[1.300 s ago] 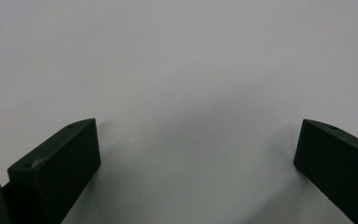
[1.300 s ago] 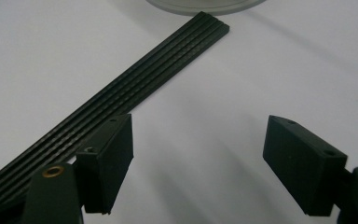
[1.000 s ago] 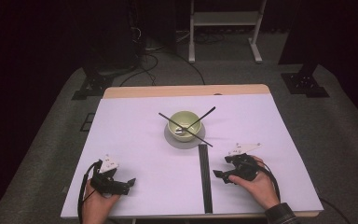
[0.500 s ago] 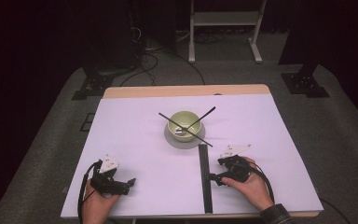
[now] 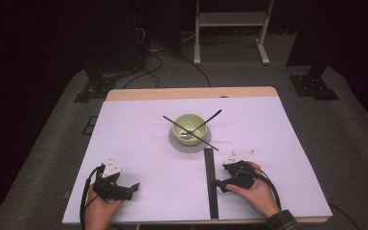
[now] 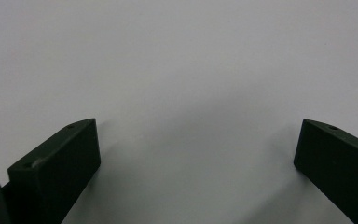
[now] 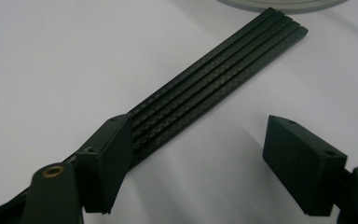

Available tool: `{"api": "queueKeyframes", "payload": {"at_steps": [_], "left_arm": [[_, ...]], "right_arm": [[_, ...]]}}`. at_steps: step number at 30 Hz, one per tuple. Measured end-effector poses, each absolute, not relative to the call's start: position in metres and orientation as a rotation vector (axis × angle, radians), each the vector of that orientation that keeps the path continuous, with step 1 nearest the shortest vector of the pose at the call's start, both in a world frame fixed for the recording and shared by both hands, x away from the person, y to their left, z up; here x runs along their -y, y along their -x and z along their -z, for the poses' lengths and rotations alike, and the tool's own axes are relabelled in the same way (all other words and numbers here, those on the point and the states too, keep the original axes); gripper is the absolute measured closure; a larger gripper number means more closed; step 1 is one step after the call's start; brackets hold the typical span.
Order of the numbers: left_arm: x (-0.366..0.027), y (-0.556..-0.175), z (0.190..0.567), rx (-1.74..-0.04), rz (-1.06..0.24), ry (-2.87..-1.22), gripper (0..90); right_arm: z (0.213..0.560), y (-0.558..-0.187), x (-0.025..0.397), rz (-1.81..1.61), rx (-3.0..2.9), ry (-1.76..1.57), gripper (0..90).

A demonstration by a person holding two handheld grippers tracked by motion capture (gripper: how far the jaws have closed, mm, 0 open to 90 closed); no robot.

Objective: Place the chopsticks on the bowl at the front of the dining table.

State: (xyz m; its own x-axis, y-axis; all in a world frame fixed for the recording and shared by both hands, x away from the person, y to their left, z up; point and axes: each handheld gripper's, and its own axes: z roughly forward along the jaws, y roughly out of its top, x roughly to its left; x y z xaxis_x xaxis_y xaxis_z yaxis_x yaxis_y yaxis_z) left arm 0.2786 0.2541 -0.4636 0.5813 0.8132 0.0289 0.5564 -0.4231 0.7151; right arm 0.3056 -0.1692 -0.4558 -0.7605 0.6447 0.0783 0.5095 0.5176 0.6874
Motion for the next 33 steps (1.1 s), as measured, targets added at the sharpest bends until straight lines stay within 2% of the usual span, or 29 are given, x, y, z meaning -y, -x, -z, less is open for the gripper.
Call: {"api": "queueKeyframes", "payload": {"at_steps": [33], "left_arm": [[-0.254,-0.279,0.464,-1.085,-0.493,-2.14,0.0]], "right_arm": [[0.455,-0.286,0.175,-0.982,-2.573,-0.939,23.2]]}}
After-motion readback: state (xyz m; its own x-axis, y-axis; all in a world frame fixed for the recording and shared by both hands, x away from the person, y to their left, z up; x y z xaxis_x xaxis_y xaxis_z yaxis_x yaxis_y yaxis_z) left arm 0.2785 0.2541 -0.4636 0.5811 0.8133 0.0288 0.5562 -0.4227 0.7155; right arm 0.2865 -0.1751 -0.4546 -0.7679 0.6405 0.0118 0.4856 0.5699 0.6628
